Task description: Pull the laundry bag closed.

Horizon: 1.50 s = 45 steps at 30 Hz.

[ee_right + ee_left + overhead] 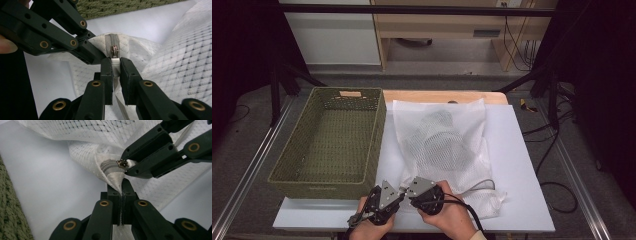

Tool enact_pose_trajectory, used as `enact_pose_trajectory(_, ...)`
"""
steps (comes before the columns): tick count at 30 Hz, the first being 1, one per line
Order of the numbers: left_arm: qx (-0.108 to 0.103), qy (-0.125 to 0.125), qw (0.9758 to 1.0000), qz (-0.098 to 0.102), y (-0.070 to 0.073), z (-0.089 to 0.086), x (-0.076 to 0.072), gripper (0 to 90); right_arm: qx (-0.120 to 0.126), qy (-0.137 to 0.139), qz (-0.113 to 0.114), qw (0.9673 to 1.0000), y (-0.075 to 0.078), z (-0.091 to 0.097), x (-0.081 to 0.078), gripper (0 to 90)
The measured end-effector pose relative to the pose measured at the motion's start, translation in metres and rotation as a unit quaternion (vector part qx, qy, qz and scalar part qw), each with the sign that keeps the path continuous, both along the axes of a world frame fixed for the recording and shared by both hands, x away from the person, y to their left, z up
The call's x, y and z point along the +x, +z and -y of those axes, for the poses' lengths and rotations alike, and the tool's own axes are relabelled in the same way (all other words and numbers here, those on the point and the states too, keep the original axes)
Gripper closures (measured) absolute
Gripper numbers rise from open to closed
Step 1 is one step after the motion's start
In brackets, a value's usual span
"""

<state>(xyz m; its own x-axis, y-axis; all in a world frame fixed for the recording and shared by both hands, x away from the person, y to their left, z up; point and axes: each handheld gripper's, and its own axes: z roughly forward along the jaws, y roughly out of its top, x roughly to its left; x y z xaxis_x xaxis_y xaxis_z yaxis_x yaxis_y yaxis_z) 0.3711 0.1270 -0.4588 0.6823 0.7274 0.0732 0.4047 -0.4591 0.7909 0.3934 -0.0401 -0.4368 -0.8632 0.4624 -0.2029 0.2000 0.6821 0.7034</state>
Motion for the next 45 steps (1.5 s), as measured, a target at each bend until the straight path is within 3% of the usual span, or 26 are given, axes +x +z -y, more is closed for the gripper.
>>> enact_pose_trajectory(15, -0.024, -0.005, 0.9997, -0.007, 0.010, -0.002, -0.009, 88.5, 0.001, 0.021, -0.002, 0.9998, 0.019, 0.007, -0.007, 81.8)
enact_pose_trajectory(22, -0.021, -0.010, 0.9997, -0.009, 0.009, 0.001, -0.015, 88.5, 0.000, 0.023, -0.006, 0.9997, 0.015, 0.008, -0.011, 81.8)
enact_pose_trajectory(45, -0.022, -0.001, 0.9997, -0.014, 0.008, -0.005, -0.013, 88.5, -0.011, 0.032, -0.010, 0.9994, 0.013, 0.006, -0.011, 82.0)
